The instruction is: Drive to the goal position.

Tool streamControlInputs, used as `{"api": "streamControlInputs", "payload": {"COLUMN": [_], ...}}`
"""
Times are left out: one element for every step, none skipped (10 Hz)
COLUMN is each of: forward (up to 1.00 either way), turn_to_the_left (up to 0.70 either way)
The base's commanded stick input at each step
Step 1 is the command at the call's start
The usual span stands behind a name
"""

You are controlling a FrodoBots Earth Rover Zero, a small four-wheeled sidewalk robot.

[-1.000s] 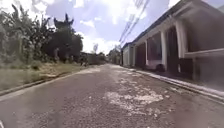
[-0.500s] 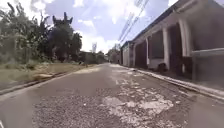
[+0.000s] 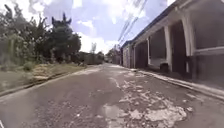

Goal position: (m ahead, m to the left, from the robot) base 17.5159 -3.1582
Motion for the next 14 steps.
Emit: {"api": "streamControlInputs", "payload": {"forward": [0.70, 0.70, 0.70, 0.70, 0.70, 0.70, 0.70, 0.70, 0.70, 0.70, 0.70, 0.70, 0.70, 0.70], "turn_to_the_left": [0.00, 0.00, 0.00, 0.00, 0.00, 0.00, 0.00, 0.00, 0.00, 0.00, 0.00, 0.00, 0.00, 0.00]}}
